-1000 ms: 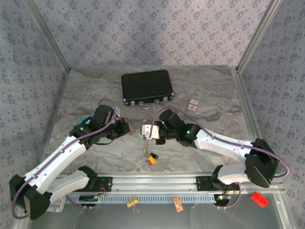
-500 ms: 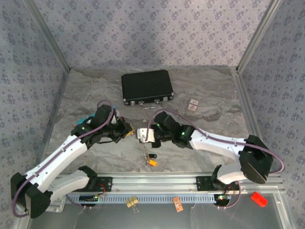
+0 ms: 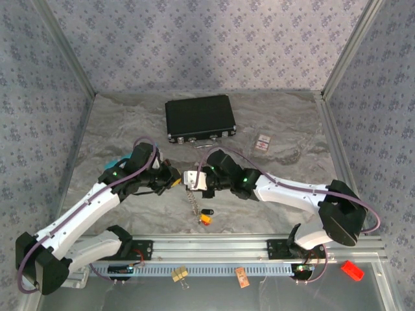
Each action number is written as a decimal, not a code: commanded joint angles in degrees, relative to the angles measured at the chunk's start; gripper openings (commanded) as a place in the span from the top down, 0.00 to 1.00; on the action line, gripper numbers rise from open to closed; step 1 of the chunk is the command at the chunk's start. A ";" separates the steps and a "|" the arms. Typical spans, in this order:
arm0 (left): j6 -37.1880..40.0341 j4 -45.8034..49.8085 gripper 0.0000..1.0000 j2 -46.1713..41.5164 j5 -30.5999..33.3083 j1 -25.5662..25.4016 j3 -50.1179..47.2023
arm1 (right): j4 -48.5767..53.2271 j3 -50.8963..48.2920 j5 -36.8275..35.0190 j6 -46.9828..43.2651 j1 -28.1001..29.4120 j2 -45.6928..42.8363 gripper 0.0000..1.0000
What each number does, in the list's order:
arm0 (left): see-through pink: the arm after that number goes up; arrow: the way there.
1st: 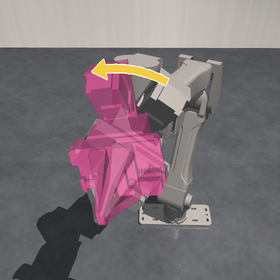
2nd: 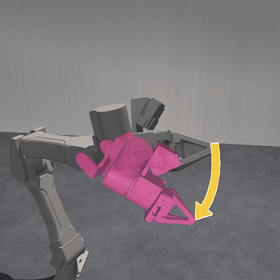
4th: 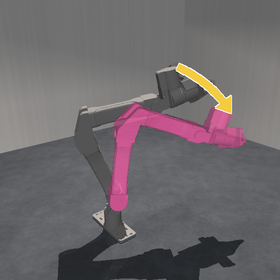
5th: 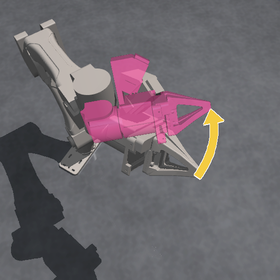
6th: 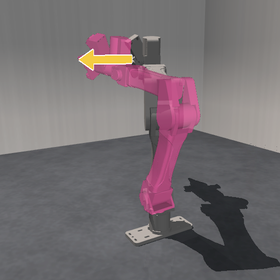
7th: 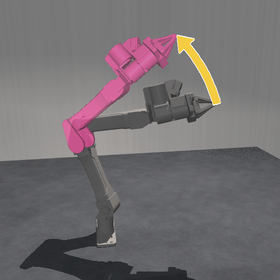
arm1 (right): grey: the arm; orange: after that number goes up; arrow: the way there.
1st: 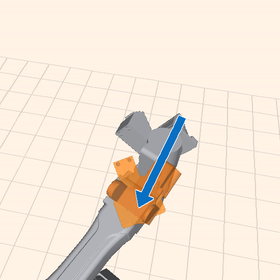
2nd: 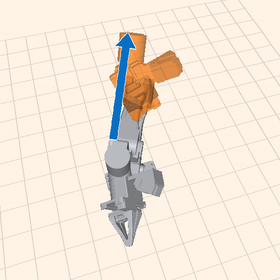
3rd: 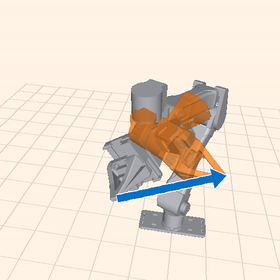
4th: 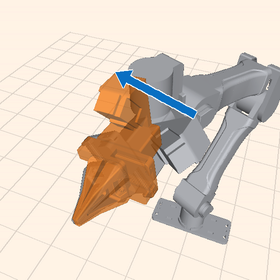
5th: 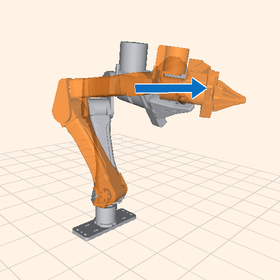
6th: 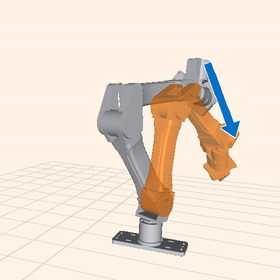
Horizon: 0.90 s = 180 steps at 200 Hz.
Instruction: Put the keys on the keyring
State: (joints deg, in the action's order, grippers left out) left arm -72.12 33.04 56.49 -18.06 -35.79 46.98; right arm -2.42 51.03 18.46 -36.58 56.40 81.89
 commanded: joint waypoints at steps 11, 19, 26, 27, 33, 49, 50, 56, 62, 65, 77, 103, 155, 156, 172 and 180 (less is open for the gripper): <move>1.09 0.93 1.00 0.57 -0.76 -0.41 -0.14 | -2.35 3.12 0.71 1.39 -0.06 0.88 1.00; 1.63 1.78 1.00 0.55 -0.35 -0.35 0.21 | -2.29 3.34 0.68 1.51 -0.09 1.06 1.00; 2.27 3.34 1.00 0.40 0.75 -0.36 0.71 | -2.17 3.42 0.52 1.51 -0.08 1.13 1.00; 2.34 3.61 1.00 0.39 1.01 -0.35 0.90 | -2.21 3.44 0.48 1.47 -0.07 1.10 1.00; 2.74 4.91 1.00 0.29 2.07 -0.36 1.61 | -2.05 3.38 0.45 1.42 -0.10 1.13 1.00; 3.07 5.47 1.00 -0.55 3.64 -0.38 2.49 | -1.56 3.70 0.00 1.34 -0.12 1.43 1.00; 3.05 5.46 1.00 -0.61 3.64 -0.40 2.49 | -1.55 3.71 -0.04 1.34 -0.14 1.47 1.00; 2.99 5.31 1.00 -0.74 3.65 -0.39 2.57 | -1.40 3.83 -0.08 1.29 -0.09 1.55 1.00; 2.87 5.21 1.00 -0.69 3.65 -0.38 2.66 | -1.47 4.03 -0.06 1.31 -0.13 1.61 1.00; 2.86 5.21 1.00 -0.61 3.61 -0.34 2.66 | -1.50 4.08 -0.09 1.33 -0.08 1.69 1.00; 2.81 5.12 1.00 -0.12 2.98 -0.36 2.76 | -1.41 4.50 0.12 1.23 0.00 1.99 1.00; 2.79 4.64 1.00 0.38 2.45 -0.39 2.59 | -0.68 5.31 0.69 1.17 0.09 2.90 1.00; 2.87 4.26 1.00 -0.16 3.54 -0.42 2.53 | 1.51 5.00 3.39 1.40 0.02 2.88 1.00; 2.86 4.25 1.00 -0.20 3.60 -0.42 2.52 | 1.61 4.94 3.41 1.41 0.02 2.81 1.00; 2.77 4.14 1.00 -0.70 4.59 -0.40 2.37 | 2.02 4.15 3.85 1.59 -0.14 2.30 1.00; 2.68 4.20 1.00 -0.94 5.02 -0.39 2.27 | 2.23 3.82 3.87 1.83 -0.16 2.03 1.00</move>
State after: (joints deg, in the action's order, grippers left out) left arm -69.91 37.30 56.73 -14.74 -35.79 47.57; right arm -1.37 54.28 19.84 -36.18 56.38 84.55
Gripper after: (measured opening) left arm 0.044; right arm 0.052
